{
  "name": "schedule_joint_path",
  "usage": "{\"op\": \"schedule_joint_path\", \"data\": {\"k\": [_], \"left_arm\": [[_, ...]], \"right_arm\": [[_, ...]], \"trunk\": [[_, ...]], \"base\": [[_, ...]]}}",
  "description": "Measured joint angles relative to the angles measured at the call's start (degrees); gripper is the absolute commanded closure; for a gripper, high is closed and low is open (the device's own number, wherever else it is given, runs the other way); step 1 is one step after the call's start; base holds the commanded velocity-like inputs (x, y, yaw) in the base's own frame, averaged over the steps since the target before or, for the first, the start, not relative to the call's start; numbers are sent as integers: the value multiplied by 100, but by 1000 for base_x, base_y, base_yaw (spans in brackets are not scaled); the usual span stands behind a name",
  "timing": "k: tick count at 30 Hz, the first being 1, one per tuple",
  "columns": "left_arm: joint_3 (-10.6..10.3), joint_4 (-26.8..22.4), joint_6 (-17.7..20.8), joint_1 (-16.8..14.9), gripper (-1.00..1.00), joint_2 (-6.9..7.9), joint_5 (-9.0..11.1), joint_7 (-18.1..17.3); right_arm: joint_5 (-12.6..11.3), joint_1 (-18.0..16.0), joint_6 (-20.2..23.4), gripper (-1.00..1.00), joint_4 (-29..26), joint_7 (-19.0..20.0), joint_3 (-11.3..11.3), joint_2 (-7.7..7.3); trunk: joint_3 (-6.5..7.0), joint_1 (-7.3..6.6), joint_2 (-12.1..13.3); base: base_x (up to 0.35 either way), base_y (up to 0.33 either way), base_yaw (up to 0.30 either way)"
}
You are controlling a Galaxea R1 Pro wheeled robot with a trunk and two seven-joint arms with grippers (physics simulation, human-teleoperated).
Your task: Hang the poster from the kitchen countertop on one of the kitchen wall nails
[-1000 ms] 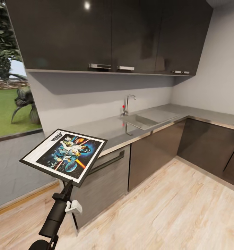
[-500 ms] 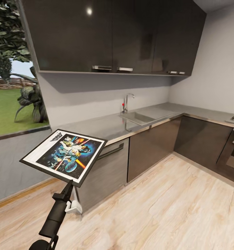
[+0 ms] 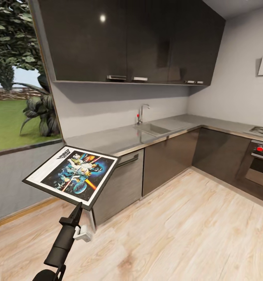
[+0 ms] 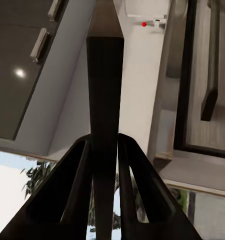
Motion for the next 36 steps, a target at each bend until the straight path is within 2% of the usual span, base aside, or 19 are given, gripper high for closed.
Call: {"op": "schedule_joint_path", "data": {"k": [11,16,21,25,36], "left_arm": [[-93,22,0,0,100,-8,-3,-1],[-125,25,2,-1,100,-9,-3,0],[-132,28,2,-1,100,-13,-2,0],[-252,38,8,-1,100,-19,-5,0],[-882,138,12,-2,100,-38,-9,-9]], "right_arm": [[-2,0,0,-100,0,0,-8,0],[-5,1,1,-100,-1,0,-8,-1],[-7,2,1,-100,-2,4,-8,-1],[-8,2,1,-100,-2,6,-8,-1],[-7,2,1,-100,-2,4,-8,-1]], "trunk": [[0,0,0],[0,0,0],[5,-3,0],[15,-4,0],[53,-4,0]], "base": [[-339,0,-7],[-309,0,-179],[-107,0,-272],[-16,0,-296],[-1,0,-300]]}}
